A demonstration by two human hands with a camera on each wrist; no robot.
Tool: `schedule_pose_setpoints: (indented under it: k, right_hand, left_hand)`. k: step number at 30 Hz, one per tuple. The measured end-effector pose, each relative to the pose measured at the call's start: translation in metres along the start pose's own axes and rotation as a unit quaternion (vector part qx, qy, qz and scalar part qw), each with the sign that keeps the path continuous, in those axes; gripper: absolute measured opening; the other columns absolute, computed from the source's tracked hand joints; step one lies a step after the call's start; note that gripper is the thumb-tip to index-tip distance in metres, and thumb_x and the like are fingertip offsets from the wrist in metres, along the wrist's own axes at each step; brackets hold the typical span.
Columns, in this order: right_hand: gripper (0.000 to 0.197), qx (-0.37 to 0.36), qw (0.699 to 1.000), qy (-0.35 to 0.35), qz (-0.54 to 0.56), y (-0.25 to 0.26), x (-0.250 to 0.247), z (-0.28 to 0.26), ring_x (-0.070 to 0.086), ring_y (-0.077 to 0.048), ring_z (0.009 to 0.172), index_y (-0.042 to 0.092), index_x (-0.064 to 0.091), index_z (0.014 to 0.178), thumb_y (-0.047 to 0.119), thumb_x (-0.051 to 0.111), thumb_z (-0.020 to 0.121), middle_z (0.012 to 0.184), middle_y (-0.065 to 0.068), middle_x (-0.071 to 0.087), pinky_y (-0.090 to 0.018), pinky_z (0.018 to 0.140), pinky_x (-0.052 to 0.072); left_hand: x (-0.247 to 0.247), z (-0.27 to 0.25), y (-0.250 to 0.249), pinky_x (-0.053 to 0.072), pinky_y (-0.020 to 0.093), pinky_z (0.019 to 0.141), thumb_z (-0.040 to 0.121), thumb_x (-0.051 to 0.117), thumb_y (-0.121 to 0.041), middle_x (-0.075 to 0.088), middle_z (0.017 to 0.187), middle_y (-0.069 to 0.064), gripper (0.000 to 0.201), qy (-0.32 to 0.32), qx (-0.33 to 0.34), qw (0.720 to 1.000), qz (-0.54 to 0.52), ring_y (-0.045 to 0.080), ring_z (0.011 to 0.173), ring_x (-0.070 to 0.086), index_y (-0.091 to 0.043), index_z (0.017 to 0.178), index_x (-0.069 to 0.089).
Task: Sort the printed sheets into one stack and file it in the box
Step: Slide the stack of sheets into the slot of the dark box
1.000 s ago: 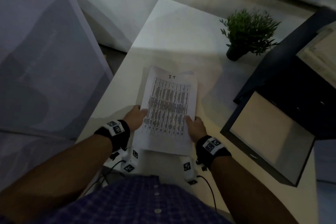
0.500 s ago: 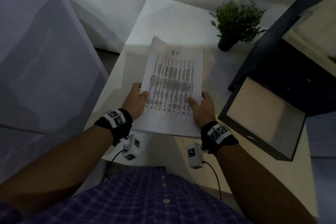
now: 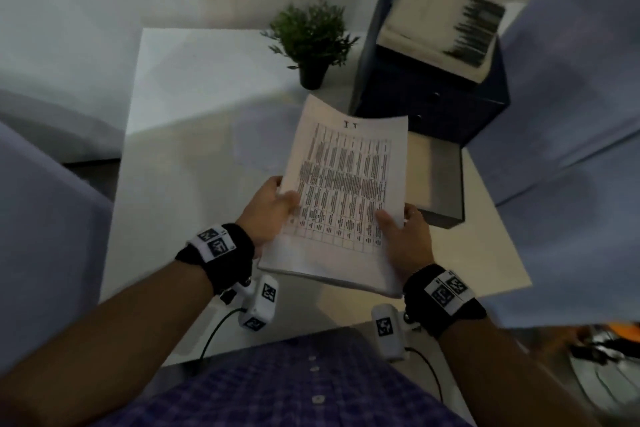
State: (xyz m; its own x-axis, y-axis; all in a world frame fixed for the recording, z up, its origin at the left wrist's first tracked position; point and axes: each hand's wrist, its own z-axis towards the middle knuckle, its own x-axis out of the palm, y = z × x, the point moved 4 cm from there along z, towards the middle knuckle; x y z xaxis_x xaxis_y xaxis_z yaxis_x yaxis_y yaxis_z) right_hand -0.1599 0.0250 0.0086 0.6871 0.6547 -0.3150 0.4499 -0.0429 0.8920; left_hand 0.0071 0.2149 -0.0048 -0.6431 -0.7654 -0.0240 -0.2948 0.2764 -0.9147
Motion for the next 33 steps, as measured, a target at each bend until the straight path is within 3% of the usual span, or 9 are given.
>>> schedule_pose_setpoints:
  k: [3,7,10,15,19,22,27,30,33]
  right_hand:
    - [0.017,0.037,0.999,-0.033,0.002,-0.019,-0.030,-0.004,0.069,0.000,0.067,0.005,0.064,0.107,0.014,0.067,0.093,0.099,-0.008,0.073,-0.008,0.051,0.050]
    - [0.032,0.086,0.995,-0.053,-0.018,-0.028,-0.061,0.003,0.070,-0.024,0.085,0.003,0.067,0.109,0.027,0.072,0.089,0.107,-0.013,0.073,-0.035,0.077,0.056]
    - [0.030,0.117,0.990,-0.073,-0.007,-0.020,-0.093,0.025,0.062,-0.019,0.072,0.001,0.064,0.114,0.022,0.069,0.092,0.101,-0.011,0.066,-0.031,0.075,0.048]
    - [0.031,0.130,0.989,-0.045,-0.044,-0.004,-0.101,0.050,0.059,-0.015,0.065,0.002,0.066,0.108,0.029,0.065,0.095,0.098,-0.013,0.066,-0.021,0.052,0.044]
    - [0.035,0.169,0.985,-0.014,-0.014,0.002,-0.116,0.081,0.060,-0.030,0.071,0.003,0.060,0.102,0.037,0.057,0.098,0.098,-0.018,0.066,-0.036,0.062,0.052]
    - [0.024,0.231,0.969,0.044,0.080,-0.001,-0.123,0.096,0.057,-0.024,0.048,0.004,0.057,0.106,0.027,0.050,0.103,0.076,-0.015,0.065,-0.026,0.042,0.044]
    - [0.021,0.192,0.978,0.078,0.019,0.004,-0.130,0.136,0.051,-0.023,0.049,-0.002,0.060,0.101,0.015,0.048,0.103,0.086,-0.021,0.069,-0.032,0.046,0.036]
    - [0.019,0.147,0.985,0.077,-0.037,0.005,-0.125,0.161,0.060,-0.033,0.055,-0.007,0.064,0.101,0.007,0.051,0.100,0.077,-0.024,0.067,-0.038,0.050,0.049]
    - [0.014,0.144,0.982,0.096,-0.076,-0.008,-0.114,0.178,0.069,-0.044,0.071,0.001,0.066,0.096,0.010,0.056,0.094,0.090,-0.026,0.070,-0.057,0.062,0.059]
  left_hand:
    - [0.036,-0.004,-0.006,0.059,0.038,0.083,0.100,0.048,-0.016,0.073,0.106,0.005,0.017,0.062,-0.013,0.998,0.009,0.022,0.096,0.071,-0.012,0.113,0.059]
    - [0.073,0.010,-0.024,0.058,0.045,0.086,0.095,0.046,-0.014,0.076,0.099,0.009,0.024,0.108,-0.043,0.991,0.067,0.026,0.089,0.073,-0.011,0.103,0.069]
    - [0.098,0.031,-0.039,0.058,0.049,0.084,0.090,0.047,-0.022,0.073,0.104,0.015,0.031,0.109,-0.099,0.985,0.090,0.033,0.094,0.070,-0.007,0.109,0.066]
    - [0.103,0.048,-0.034,0.050,0.029,0.050,0.093,0.044,-0.020,0.066,0.112,0.021,0.030,0.093,-0.138,0.977,0.135,0.035,0.087,0.065,-0.003,0.111,0.061]
    - [0.118,0.077,-0.051,0.055,0.036,0.068,0.094,0.041,-0.017,0.068,0.106,0.019,0.031,0.009,-0.070,0.985,0.157,0.036,0.092,0.066,-0.002,0.106,0.065]
    - [0.127,0.105,-0.062,0.054,0.039,0.087,0.096,0.042,-0.016,0.067,0.111,0.019,0.032,-0.051,-0.054,0.978,0.197,0.035,0.098,0.064,0.001,0.111,0.064]
    - [0.141,0.136,-0.078,0.043,0.032,0.071,0.098,0.046,-0.022,0.061,0.094,0.016,0.027,-0.097,-0.045,0.947,0.302,0.029,0.080,0.056,-0.002,0.095,0.063]
    - [0.149,0.146,-0.084,0.042,0.034,0.082,0.094,0.055,-0.018,0.060,0.109,0.016,0.028,-0.051,-0.033,0.936,0.347,0.030,0.096,0.057,-0.003,0.116,0.060]
    - [0.154,0.152,-0.080,0.041,0.037,0.099,0.091,0.055,-0.012,0.052,0.136,0.017,0.050,-0.067,-0.005,0.928,0.366,0.035,0.123,0.051,-0.007,0.139,0.042]
